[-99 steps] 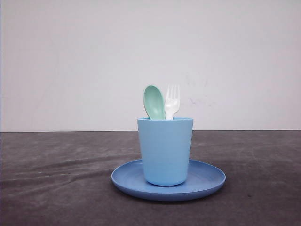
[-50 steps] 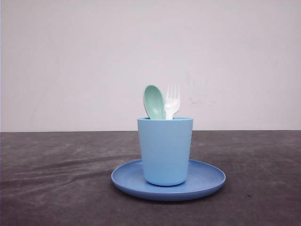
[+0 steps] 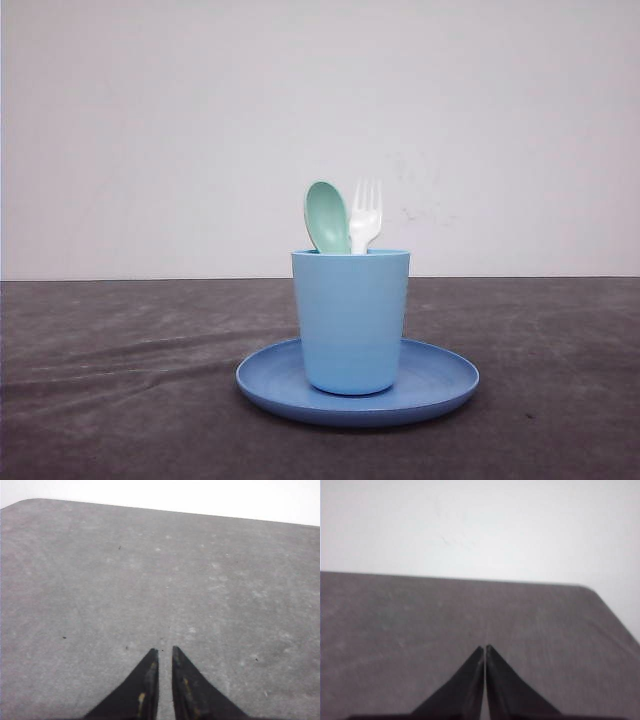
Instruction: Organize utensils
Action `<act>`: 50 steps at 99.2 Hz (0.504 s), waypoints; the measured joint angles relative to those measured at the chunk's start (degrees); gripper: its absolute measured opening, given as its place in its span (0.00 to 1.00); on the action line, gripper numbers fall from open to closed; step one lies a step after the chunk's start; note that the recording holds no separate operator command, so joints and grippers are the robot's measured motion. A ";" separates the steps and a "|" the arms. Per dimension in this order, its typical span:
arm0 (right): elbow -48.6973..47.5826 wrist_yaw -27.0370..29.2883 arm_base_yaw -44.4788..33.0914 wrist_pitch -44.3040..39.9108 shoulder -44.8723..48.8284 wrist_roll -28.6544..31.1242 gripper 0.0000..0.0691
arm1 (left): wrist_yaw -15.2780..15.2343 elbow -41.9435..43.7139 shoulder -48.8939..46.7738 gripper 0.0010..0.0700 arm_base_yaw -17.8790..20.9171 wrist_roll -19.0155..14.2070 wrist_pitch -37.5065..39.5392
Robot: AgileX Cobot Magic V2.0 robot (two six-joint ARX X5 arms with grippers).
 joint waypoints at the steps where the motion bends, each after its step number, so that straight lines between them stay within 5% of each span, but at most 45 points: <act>1: -0.76 0.02 -0.17 0.17 -0.50 0.11 0.01 | 0.00 0.00 0.00 0.02 0.00 -0.02 0.00; 50: -17.79 -3.02 -2.16 -0.55 -15.74 0.96 0.01 | 0.00 0.00 0.00 0.02 0.00 -0.02 0.00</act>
